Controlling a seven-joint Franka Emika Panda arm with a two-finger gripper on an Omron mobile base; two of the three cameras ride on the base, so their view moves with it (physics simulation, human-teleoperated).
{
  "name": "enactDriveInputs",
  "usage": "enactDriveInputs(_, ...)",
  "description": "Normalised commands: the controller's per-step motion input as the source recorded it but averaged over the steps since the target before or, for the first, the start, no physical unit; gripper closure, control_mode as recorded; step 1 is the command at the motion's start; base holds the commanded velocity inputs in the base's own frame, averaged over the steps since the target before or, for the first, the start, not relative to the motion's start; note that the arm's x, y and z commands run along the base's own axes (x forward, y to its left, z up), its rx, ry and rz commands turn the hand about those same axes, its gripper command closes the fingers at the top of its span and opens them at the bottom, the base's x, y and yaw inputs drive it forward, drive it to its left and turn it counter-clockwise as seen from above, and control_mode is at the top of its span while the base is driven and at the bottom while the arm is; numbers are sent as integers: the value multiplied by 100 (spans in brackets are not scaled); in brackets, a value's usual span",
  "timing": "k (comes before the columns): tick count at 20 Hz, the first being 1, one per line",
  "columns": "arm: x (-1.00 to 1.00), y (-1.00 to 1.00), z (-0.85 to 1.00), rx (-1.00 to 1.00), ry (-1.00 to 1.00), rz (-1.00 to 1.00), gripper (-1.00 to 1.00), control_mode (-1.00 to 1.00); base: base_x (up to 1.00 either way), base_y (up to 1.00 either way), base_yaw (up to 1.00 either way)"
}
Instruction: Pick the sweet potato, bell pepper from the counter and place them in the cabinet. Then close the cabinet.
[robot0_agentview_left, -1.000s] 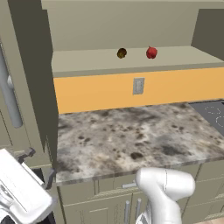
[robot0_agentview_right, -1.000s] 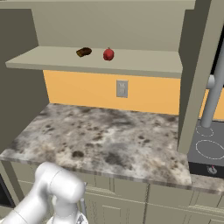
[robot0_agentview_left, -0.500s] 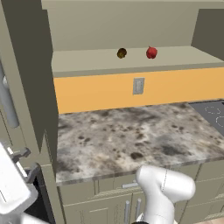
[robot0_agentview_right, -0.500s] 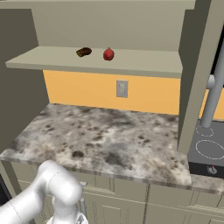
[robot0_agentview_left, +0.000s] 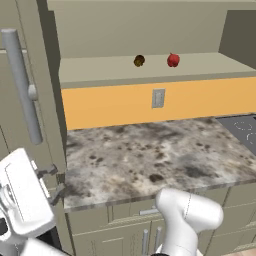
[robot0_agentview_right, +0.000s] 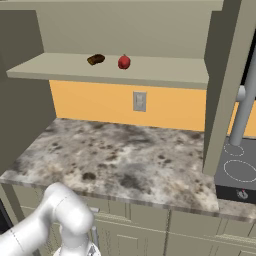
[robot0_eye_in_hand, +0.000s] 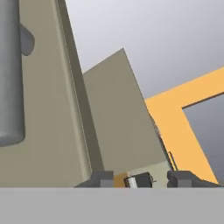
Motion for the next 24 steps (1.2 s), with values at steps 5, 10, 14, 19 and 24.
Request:
enactDriveInputs(5, 100, -100, 14, 24, 21, -7, -100, -100, 0, 0, 0)
enactDriveInputs(10, 100, -100, 22, 24, 28, -8, -100, -100, 0, 0, 0)
enactDriveInputs(14, 100, -100, 27, 24, 30, -2, -100, -100, 0, 0, 0)
enactDriveInputs(19, 100, -100, 28, 27, 33, 0, -100, -100, 0, 0, 0)
enactDriveInputs(24, 100, -97, 18, 26, 31, 0, -100, -100, 0, 0, 0)
